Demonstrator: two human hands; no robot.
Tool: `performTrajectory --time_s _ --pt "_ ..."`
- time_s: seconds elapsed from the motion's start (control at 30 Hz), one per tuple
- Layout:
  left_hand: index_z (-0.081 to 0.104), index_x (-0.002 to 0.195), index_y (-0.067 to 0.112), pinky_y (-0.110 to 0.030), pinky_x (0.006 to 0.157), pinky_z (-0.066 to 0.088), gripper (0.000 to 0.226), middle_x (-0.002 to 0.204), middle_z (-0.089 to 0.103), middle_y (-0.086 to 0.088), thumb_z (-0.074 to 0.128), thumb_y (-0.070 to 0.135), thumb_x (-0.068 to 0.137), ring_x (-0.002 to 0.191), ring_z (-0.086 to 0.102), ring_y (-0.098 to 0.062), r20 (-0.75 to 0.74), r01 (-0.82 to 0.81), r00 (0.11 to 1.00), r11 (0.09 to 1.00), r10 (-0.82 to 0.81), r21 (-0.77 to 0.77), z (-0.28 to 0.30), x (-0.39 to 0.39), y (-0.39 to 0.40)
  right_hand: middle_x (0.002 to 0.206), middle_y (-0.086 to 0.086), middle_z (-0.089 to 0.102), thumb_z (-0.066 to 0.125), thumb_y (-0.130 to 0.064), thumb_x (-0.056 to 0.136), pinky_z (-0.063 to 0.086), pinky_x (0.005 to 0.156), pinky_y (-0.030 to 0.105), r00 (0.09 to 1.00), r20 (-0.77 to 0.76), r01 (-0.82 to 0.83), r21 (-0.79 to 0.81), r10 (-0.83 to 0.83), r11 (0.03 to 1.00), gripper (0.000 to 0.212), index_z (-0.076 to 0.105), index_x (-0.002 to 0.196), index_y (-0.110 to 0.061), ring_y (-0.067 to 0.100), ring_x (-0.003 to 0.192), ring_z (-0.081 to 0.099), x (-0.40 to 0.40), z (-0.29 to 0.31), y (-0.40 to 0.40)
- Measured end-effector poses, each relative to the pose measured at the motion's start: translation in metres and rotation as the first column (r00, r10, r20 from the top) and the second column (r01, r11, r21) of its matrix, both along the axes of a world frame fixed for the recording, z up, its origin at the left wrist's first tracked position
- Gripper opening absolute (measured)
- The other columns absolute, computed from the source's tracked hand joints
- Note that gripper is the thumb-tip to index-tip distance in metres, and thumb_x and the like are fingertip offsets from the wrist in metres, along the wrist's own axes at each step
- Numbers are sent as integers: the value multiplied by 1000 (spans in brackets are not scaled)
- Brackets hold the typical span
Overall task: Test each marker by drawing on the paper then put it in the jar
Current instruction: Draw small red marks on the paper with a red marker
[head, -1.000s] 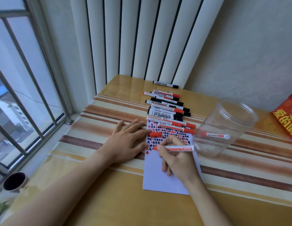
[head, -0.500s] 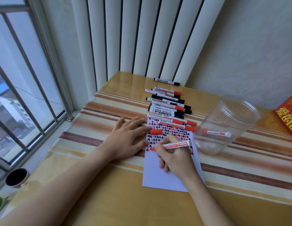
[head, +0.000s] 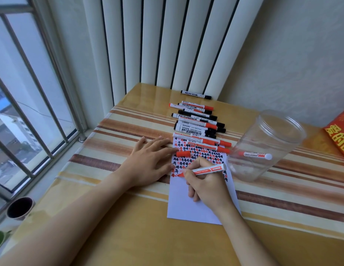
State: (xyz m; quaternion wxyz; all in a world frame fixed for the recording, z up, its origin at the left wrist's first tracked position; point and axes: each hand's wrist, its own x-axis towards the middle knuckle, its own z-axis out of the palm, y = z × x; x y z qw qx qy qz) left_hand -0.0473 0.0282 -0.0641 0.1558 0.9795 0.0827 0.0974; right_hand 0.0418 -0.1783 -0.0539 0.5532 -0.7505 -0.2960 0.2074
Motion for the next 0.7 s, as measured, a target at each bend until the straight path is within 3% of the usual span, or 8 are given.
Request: performTrajectory --time_s 0.43,0.7 --pt "32 148 51 -50 123 -1 54 164 21 15 40 64 97 153 6 -7 7 -4 1000 1000 4 -31 4 0 -2 54 10 63 68 -24 95 45 41 28 1000 5 -4 -6 4 1000 18 59 80 -29 23 44 58 0 0 -1" --pt "57 129 46 -53 119 8 48 146 44 15 43 66 88 139 36 -9 122 -95 987 990 108 -105 7 9 -15 57 17 61 66 -26 89 41 39 28 1000 -20 -6 -1 5 1000 16 58 75 -29 28 43 55 0 4 0"
